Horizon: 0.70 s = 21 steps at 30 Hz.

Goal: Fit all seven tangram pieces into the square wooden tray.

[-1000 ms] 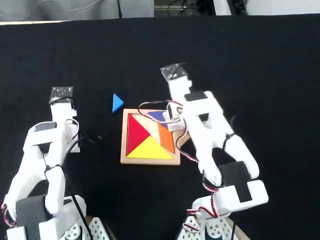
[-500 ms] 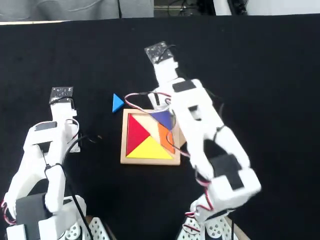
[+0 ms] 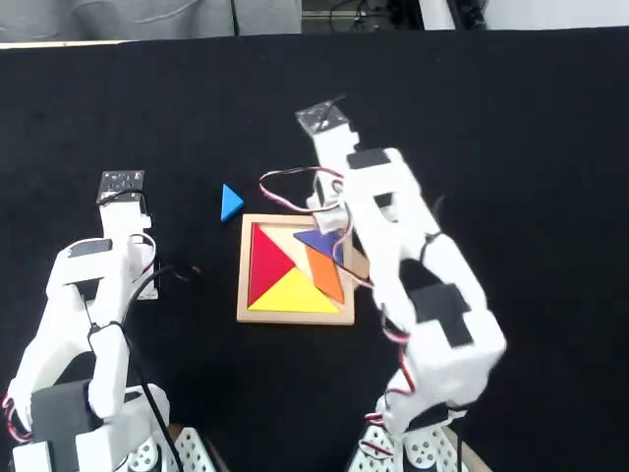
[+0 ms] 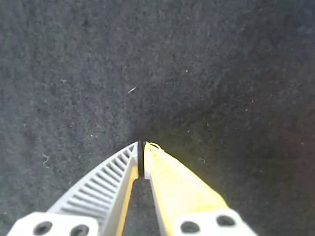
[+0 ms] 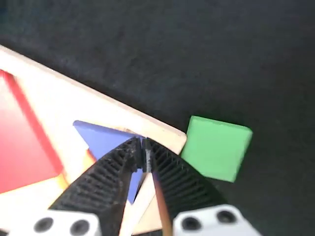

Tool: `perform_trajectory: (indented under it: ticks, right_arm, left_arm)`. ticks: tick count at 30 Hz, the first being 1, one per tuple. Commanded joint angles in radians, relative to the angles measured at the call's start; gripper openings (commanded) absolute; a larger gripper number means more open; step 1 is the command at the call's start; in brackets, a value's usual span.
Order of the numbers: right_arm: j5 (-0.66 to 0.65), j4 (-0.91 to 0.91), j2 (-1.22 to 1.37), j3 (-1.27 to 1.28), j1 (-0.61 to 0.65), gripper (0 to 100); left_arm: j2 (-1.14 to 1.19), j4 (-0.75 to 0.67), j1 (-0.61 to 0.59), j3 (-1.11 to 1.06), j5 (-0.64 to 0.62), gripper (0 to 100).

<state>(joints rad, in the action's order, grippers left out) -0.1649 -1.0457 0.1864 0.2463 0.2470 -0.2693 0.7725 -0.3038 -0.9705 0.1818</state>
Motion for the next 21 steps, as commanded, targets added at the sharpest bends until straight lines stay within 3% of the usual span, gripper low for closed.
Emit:
perform_trajectory:
  ticks: [1,8,21]
  right_arm:
    - [-0.008,0.014,-0.182,0.061,0.025,1.1]
    - [-0.009,0.144,-0.197,0.223,0.187,1.1]
    - [-0.015,0.146,-0.033,0.186,0.146,1.1]
  left_arm:
    - [-0.003,0.006,0.010,0.047,-0.005,3]
    - [-0.002,0.006,0.005,0.047,-0.005,3]
    - [-0.002,0.006,0.007,0.045,-0.005,3]
